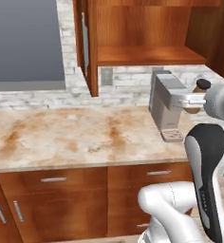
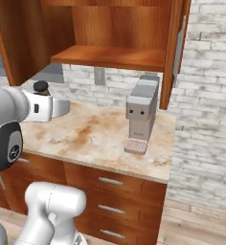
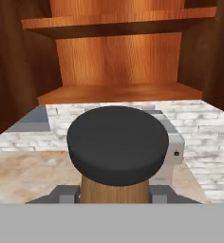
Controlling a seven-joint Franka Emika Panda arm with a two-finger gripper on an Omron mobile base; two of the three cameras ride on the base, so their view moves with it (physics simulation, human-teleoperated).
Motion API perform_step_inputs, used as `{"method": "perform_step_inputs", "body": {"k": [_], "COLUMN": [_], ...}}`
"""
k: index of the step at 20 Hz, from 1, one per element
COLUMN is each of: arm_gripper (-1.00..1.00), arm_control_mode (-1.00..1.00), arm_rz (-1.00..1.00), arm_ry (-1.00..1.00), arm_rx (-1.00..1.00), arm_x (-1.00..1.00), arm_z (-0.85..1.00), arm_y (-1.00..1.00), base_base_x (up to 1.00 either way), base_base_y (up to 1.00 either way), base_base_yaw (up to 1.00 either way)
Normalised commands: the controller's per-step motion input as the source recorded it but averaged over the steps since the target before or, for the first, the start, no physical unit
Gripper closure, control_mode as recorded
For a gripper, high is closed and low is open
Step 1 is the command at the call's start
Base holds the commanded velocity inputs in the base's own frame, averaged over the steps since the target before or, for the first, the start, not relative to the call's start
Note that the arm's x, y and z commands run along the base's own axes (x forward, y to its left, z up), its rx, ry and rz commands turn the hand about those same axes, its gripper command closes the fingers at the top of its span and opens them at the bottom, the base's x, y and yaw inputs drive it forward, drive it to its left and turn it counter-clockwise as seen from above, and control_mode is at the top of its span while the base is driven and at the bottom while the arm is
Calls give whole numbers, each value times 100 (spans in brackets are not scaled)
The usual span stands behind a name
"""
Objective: Take 2 condiments from the cabinet and move them on the counter near the stove.Make sure the condiments are lined up with each other, next to each other.
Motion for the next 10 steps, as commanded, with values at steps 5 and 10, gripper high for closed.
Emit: {"method": "perform_step_inputs", "body": {"k": [5, 10], "arm_gripper": [100, 100], "arm_control_mode": [100, 100], "arm_rz": [0, 0], "arm_ry": [0, 0], "arm_rx": [0, 0], "arm_x": [0, 0], "arm_z": [0, 0], "arm_y": [0, 0], "base_base_x": [-97, -84], "base_base_y": [77, 43], "base_base_yaw": [25, 85]}}
